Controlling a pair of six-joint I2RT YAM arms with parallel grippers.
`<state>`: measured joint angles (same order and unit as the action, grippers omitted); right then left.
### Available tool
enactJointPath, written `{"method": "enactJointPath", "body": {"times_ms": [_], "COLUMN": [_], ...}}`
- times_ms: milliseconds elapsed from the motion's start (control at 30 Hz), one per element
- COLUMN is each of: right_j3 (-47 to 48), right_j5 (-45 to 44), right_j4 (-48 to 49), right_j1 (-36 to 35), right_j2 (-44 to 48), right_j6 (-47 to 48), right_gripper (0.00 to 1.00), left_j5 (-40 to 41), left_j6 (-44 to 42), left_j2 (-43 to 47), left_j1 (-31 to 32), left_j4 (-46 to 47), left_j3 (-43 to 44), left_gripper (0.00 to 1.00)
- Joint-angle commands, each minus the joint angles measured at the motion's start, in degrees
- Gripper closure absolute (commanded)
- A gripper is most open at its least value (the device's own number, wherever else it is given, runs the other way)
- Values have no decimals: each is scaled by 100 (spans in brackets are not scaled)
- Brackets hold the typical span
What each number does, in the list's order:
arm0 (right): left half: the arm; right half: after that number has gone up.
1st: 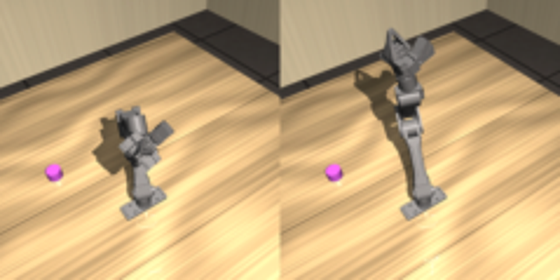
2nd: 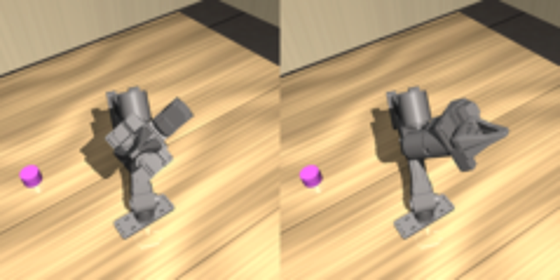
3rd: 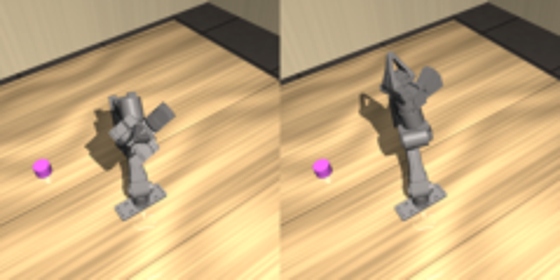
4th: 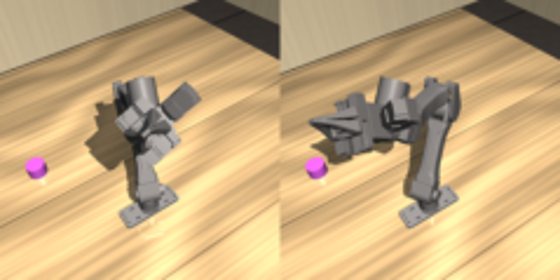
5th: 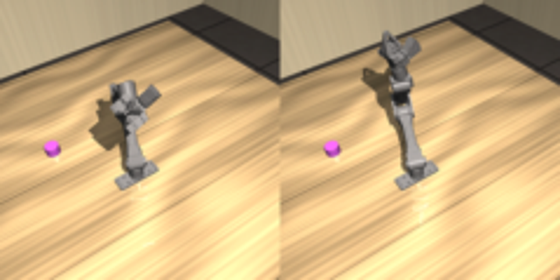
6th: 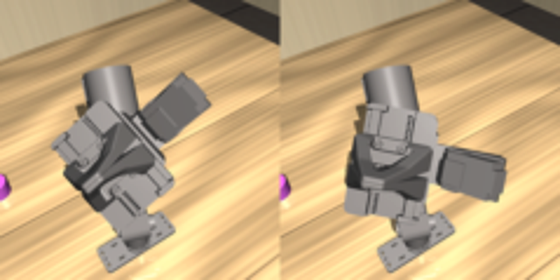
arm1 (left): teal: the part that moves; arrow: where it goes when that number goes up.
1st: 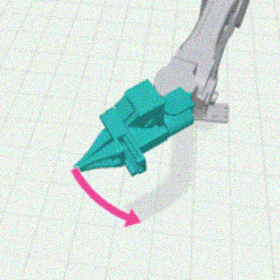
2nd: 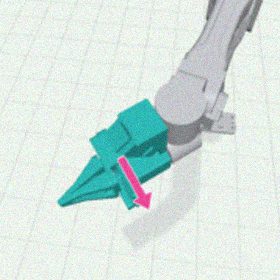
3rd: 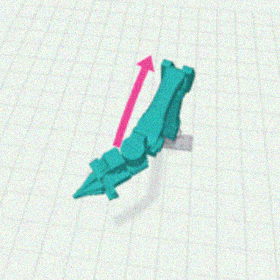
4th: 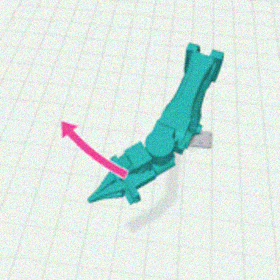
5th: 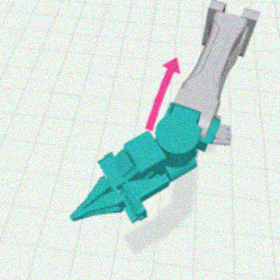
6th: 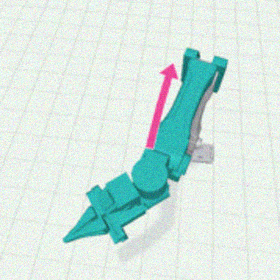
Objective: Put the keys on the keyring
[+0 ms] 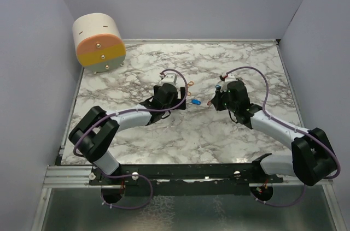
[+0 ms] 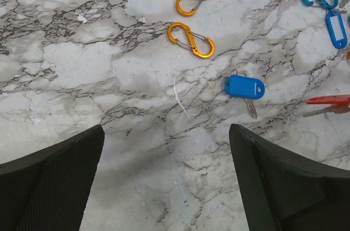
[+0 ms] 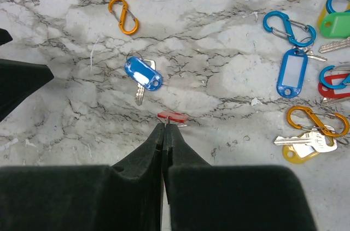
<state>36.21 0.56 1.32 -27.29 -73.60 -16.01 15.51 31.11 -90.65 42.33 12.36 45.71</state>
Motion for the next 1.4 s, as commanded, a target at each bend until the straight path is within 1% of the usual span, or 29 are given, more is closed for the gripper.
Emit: {"method": "enactJointPath", "body": {"times_ms": [0, 367, 667, 733, 967, 1233, 1367], "right_j3": [-94, -210, -271, -288, -298, -314, -317], "right_j5": [41, 34, 127, 140, 182, 182, 180], "right_j4": [145, 209, 220, 225, 213, 202, 189], "right_j1": [-10, -14, -13, -13, -8, -13, -13], "right_j2": [178, 364, 662, 720, 802, 873, 900], "right_j6": [120, 125, 110, 108, 114, 98, 92], "right_gripper": [99, 99, 99, 99, 99, 99, 99], "left_j5": [81, 186, 290, 219, -50, -386, -519], "left_j6": [-77, -110, -163, -168, -92, 124, 202], "left_j2": [-211, -642, -1556, -1730, -2097, -2528, -2628], "left_j1": [-57, -118, -154, -161, -159, -154, -154], "left_j4": [40, 21, -132, -162, -128, -133, -124], "left_j3": [275, 638, 1342, 1502, 1834, 2199, 2227], "left_gripper": [1, 2, 7, 8, 10, 20, 24]}}
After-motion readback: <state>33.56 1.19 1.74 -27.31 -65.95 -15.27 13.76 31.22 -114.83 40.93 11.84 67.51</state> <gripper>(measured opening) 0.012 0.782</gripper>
